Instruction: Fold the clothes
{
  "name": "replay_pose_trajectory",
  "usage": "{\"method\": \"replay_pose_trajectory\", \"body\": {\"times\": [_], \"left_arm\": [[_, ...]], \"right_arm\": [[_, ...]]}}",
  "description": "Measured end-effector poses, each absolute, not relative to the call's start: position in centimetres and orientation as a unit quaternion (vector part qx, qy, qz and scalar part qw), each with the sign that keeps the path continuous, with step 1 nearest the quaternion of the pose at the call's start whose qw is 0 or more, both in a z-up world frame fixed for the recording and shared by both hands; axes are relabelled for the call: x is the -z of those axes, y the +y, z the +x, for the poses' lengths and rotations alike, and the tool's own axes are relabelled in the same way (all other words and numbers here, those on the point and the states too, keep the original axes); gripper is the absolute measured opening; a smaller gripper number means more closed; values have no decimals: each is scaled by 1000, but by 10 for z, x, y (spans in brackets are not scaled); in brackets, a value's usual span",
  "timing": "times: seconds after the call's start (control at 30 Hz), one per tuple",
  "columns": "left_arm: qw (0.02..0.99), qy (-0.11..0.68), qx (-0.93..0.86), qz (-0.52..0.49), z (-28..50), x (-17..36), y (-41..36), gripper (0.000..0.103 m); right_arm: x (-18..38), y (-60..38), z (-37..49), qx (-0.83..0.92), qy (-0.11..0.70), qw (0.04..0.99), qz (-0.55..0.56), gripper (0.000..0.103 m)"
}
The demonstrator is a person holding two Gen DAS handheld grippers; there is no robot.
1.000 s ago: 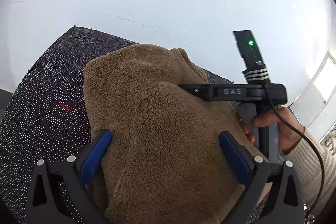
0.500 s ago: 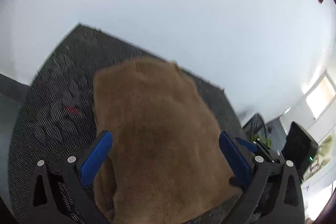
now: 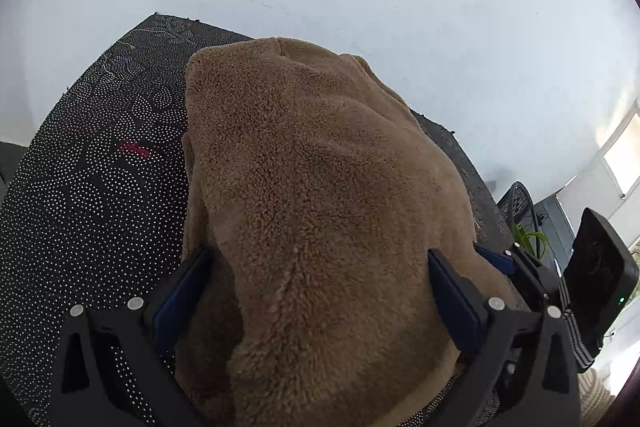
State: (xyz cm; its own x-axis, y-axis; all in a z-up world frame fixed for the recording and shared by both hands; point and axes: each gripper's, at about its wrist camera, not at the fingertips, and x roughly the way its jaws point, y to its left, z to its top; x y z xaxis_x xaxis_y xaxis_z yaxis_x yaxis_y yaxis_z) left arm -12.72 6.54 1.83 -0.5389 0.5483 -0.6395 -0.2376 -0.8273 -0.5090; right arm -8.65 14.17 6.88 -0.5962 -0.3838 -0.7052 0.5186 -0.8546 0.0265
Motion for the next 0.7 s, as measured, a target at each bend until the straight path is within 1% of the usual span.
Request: {"method": "replay_pose_trajectory", "body": {"times": [0.1,0.17,0.3,0.43,0.5,0.53,0.63,0.7], "left_arm": [[219,-192,-850,-439,-124,-26,63,103],[207,-192,-852,-441,-114,-38,58,103],[203,-148,-873,-419,-91,-58,60,103],[204,-108,-869,-436,-91,-45,74,103],[207,-128,-865,-438,-92,-35,70,103],[209,-138,-863,-438,-92,-32,67,103],[214,-153,-861,-436,-91,-28,61,103],[212,-154,-860,-438,-89,-30,59,103]], "right_arm": [[-74,144,-80,891,95,251,365,103],[-82,142,-76,896,84,234,367,103],[-107,161,-43,923,73,183,331,103],[-84,170,-42,917,93,125,367,103],[-63,171,-53,897,80,121,418,103],[-48,172,-57,881,87,116,450,103],[-49,188,-53,886,65,102,447,103],[-53,191,-46,889,57,114,439,103]]}}
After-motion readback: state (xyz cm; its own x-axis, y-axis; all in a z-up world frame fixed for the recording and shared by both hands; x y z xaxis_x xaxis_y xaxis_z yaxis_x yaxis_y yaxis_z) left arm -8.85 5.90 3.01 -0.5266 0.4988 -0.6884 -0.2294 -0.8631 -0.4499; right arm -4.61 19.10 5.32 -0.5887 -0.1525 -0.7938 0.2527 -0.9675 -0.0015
